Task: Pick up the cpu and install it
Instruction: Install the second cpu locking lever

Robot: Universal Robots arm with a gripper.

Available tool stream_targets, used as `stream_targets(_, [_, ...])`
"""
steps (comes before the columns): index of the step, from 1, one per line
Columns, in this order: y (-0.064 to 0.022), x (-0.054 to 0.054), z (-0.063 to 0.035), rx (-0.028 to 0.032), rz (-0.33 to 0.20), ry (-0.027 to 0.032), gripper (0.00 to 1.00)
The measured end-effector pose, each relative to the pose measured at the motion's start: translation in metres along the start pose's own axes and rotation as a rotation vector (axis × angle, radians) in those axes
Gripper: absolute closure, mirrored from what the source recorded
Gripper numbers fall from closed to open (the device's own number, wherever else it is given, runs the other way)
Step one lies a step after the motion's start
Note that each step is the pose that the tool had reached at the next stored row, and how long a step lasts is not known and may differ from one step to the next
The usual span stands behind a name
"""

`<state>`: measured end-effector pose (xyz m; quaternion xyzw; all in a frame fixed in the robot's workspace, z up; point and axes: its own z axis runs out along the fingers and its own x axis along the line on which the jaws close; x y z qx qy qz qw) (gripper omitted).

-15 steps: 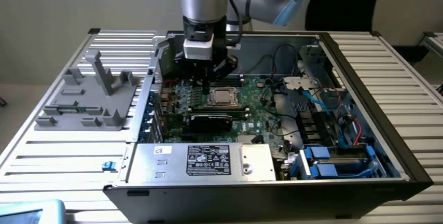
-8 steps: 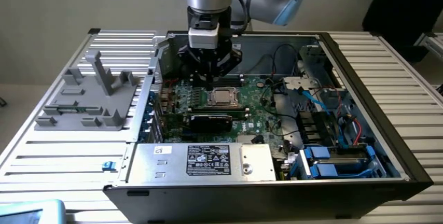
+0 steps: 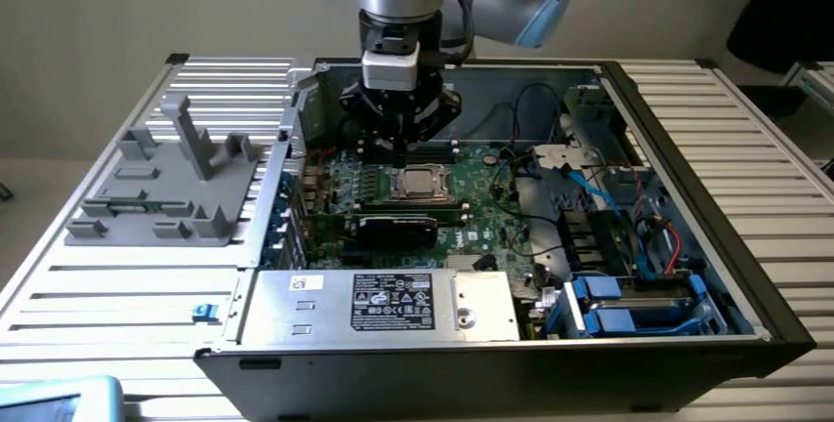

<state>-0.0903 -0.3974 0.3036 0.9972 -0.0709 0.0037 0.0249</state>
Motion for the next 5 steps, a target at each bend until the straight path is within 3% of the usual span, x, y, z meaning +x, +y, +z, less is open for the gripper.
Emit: stream_targets(5, [0.0000, 0.0000, 0.0000, 0.0001, 0.000, 0.0000, 0.89])
